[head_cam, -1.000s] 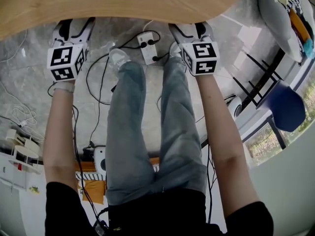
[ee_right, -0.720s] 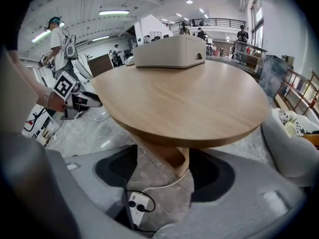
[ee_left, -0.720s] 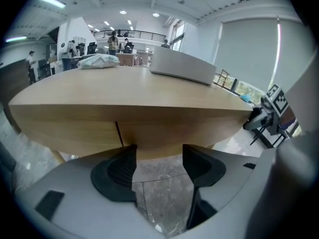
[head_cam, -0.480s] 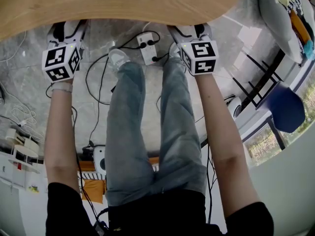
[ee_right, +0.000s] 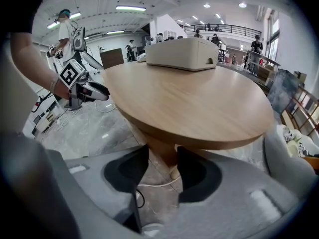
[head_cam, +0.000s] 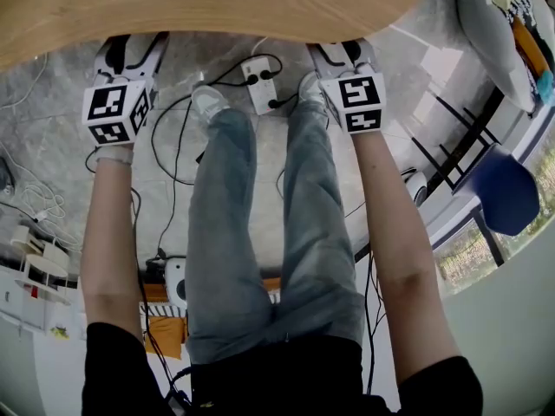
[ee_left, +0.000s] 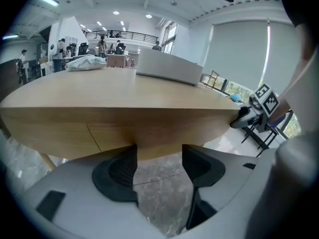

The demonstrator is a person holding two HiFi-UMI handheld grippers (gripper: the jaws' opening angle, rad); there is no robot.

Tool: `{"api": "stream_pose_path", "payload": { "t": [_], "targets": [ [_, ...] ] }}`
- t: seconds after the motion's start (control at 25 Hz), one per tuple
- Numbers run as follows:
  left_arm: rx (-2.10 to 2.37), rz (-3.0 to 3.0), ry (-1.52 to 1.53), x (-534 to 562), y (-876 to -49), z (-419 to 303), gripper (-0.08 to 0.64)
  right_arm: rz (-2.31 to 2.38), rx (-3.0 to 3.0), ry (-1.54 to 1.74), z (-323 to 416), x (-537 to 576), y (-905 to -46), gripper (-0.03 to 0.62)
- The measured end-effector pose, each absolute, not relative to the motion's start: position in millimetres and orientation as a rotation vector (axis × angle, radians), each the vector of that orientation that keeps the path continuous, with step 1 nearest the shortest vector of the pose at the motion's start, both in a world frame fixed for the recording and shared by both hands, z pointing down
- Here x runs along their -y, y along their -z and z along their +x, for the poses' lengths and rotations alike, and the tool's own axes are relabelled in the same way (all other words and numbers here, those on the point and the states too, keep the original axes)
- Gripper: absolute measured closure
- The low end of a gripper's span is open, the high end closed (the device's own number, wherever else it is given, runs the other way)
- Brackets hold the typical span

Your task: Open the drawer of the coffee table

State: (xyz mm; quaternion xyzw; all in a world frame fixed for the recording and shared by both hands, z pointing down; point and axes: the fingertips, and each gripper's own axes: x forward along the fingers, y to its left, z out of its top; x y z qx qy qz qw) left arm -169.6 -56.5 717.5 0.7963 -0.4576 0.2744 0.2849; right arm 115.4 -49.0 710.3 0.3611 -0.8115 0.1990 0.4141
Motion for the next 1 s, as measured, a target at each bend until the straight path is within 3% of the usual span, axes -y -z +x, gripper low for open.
{"api": "stream_pose_path", "payload": {
  "t": [1.0],
  "targets": [
    [1.335,2.056,-0.758,64,-719,-197,0.276,0.772,2.092,-0.401,116,49,-711,0.456]
  ]
}}
